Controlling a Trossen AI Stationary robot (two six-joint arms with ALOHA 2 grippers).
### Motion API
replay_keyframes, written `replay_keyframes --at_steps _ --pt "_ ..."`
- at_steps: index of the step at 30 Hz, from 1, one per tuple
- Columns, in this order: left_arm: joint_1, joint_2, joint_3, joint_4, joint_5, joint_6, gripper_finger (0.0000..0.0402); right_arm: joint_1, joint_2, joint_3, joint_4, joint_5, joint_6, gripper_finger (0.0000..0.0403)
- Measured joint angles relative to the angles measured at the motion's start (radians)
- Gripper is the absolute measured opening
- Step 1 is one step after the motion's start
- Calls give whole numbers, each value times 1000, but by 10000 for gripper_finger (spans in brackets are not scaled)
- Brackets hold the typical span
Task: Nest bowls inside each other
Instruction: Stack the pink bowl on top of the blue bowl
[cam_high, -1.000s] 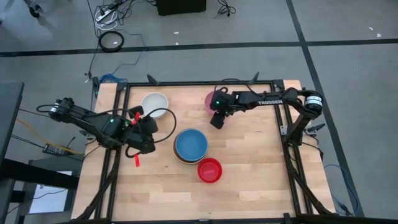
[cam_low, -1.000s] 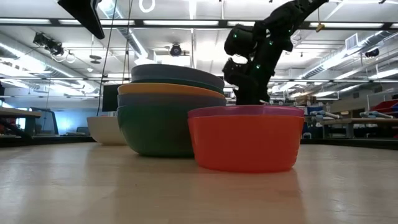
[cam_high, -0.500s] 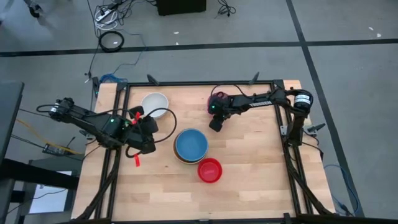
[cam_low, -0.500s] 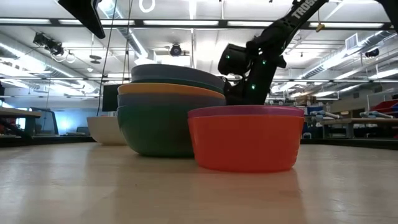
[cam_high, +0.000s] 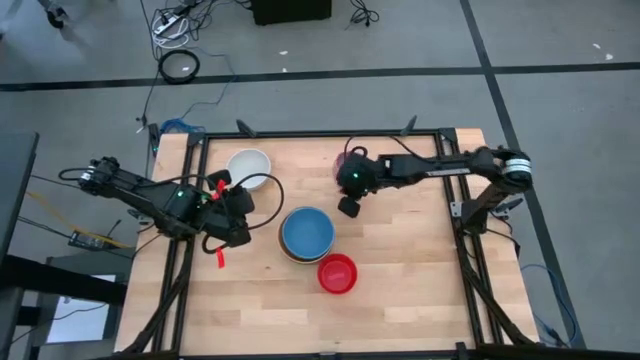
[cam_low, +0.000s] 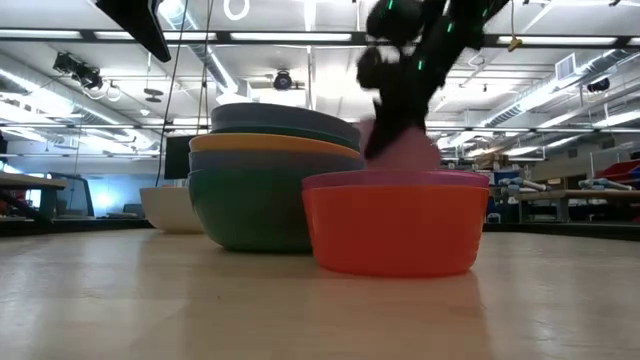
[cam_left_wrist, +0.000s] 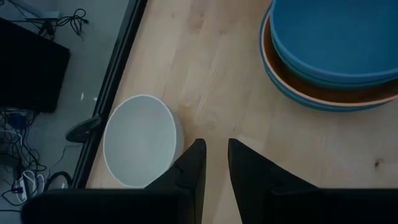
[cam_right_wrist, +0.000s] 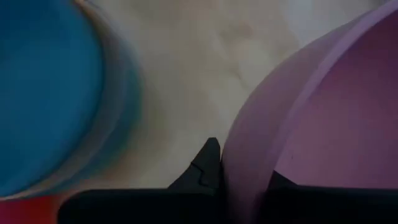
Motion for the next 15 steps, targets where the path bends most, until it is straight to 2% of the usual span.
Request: replay_keyframes --at_steps 6,11,15 --pt "15 0 0 0 -16 -7 76 173 -66 84 55 5 15 2" --pt "53 0 0 -1 -27 -18 76 308 -39 175 139 1 -12 1" --pt "90 0 0 -10 -50 -30 76 358 14 223 133 15 -11 1"
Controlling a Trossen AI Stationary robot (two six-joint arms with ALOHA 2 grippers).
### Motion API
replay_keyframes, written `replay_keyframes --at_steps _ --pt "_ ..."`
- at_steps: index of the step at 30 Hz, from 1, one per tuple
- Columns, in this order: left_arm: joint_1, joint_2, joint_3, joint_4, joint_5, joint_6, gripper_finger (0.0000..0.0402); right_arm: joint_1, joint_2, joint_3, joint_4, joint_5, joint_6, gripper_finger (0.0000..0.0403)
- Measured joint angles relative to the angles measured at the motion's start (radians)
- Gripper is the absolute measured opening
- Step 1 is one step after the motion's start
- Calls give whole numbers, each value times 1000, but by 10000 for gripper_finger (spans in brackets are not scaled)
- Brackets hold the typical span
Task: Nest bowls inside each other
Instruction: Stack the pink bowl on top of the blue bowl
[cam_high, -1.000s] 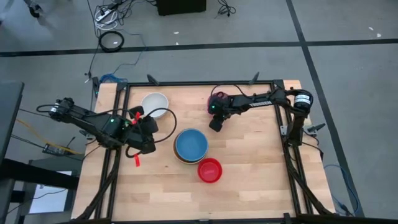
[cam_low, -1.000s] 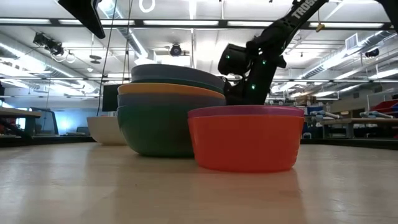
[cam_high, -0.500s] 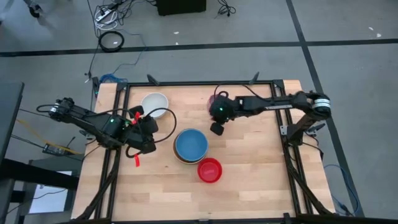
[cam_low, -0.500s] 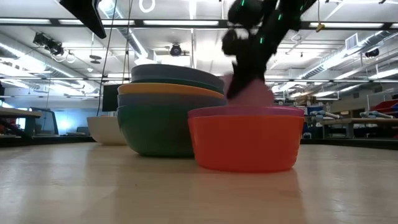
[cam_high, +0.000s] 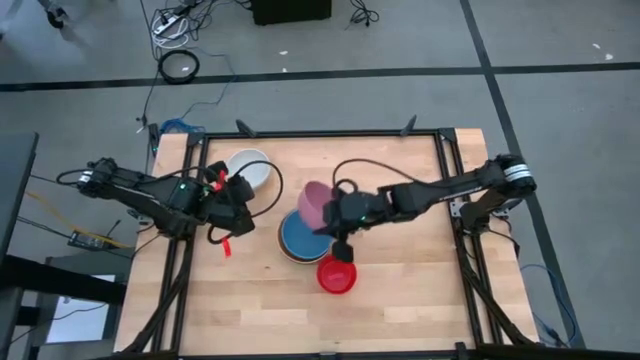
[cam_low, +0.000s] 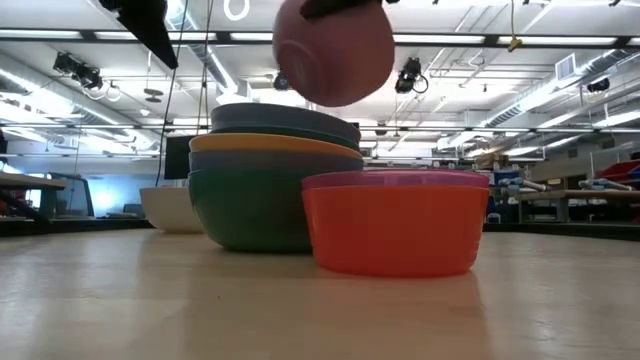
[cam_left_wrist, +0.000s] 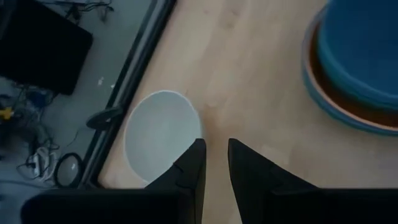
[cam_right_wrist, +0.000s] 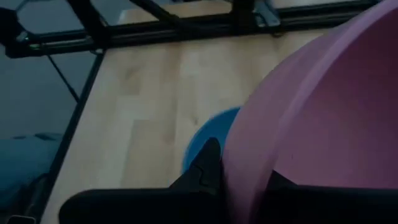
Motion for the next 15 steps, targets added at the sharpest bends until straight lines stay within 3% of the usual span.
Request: replay_keyframes --at_steps 9,15 --pt "97 1 0 -26 -41 70 76 20 106 16 1 -1 39 10" --pt "153 3 -10 -49 -5 191 76 21 126 16 9 -7 51 75"
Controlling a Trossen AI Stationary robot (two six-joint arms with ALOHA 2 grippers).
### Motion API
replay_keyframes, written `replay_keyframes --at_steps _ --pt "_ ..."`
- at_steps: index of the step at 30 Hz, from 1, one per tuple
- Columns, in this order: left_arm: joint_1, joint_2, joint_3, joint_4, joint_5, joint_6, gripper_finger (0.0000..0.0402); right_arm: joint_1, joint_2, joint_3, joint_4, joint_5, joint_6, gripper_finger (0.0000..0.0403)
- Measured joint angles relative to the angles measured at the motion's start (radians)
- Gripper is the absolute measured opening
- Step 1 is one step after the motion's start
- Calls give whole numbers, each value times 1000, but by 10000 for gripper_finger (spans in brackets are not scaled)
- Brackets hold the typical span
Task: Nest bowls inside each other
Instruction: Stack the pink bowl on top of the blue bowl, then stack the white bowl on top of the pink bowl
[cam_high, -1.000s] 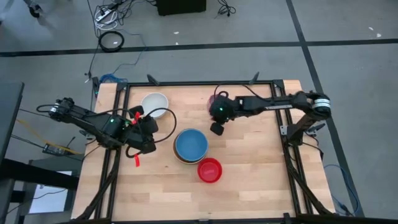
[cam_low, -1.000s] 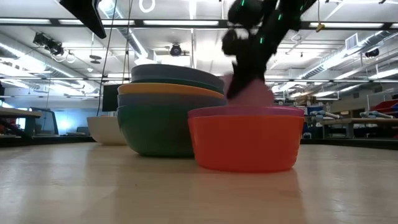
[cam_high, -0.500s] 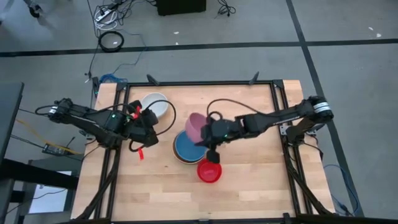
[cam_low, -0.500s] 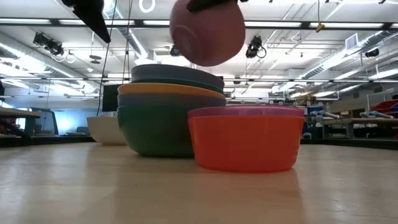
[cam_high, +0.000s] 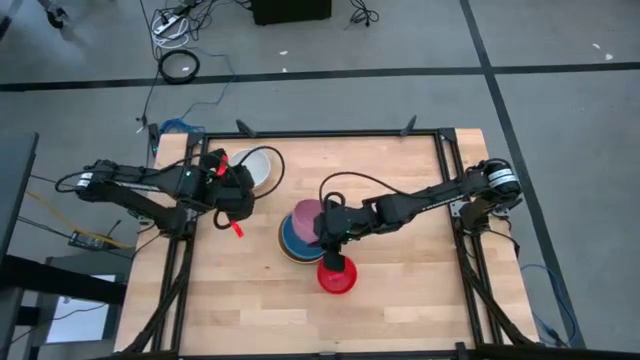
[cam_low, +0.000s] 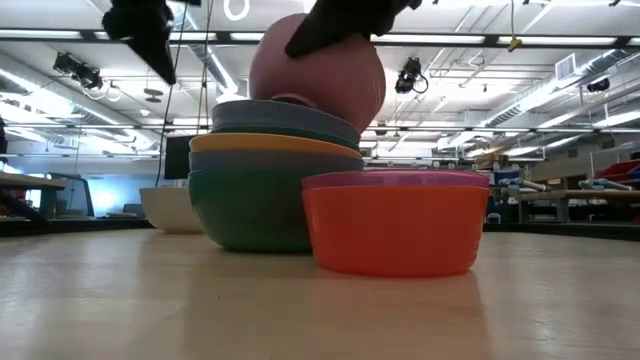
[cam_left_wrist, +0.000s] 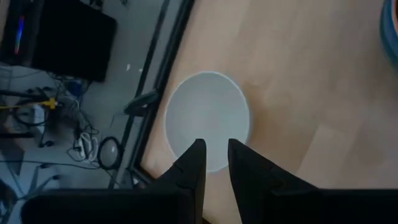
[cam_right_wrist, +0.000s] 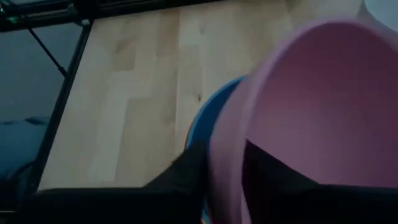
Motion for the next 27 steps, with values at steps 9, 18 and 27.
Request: replay_keyframes --at_steps 9,18,27 --pt "73 0 -195 106 89 87 76 8 -3 0 -8 -12 54 183" --pt "146 0 -283 245 115 166 76 41 -3 0 -5 -30 82 207" --pt "224 -1 -283 300 122 264 76 55 -18 0 -3 -3 89 197"
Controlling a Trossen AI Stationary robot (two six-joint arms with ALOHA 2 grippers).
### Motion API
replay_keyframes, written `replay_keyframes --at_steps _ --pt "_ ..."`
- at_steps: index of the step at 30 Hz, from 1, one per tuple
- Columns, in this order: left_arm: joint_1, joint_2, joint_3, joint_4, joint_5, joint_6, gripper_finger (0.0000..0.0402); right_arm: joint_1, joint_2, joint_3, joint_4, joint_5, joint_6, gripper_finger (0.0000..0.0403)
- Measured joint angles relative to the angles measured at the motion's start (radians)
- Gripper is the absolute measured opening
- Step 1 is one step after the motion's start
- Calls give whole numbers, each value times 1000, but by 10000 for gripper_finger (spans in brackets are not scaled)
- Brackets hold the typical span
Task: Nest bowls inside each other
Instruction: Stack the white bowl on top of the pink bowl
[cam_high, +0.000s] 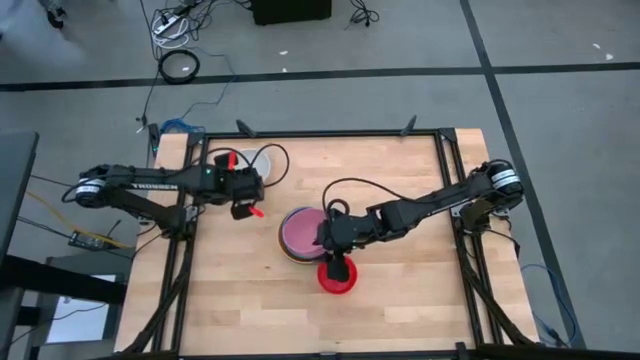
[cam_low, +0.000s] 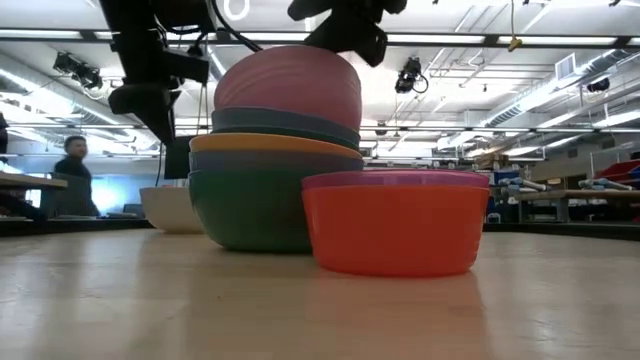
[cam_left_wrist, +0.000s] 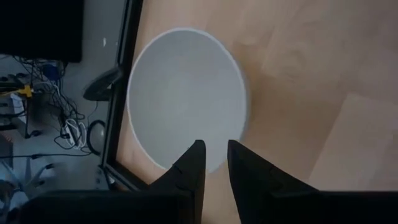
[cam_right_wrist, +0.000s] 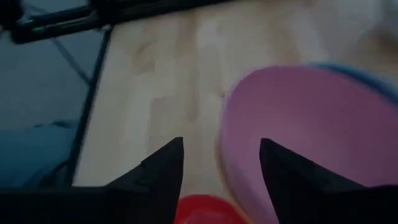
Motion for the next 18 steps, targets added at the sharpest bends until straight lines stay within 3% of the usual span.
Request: replay_keyframes --at_steps 9,18 --pt "84 0 0 49 2 160 76 25 -131 0 -14 173 -60 194" --pt "166 2 0 43 171 419 76 95 -281 0 -127 348 -47 194"
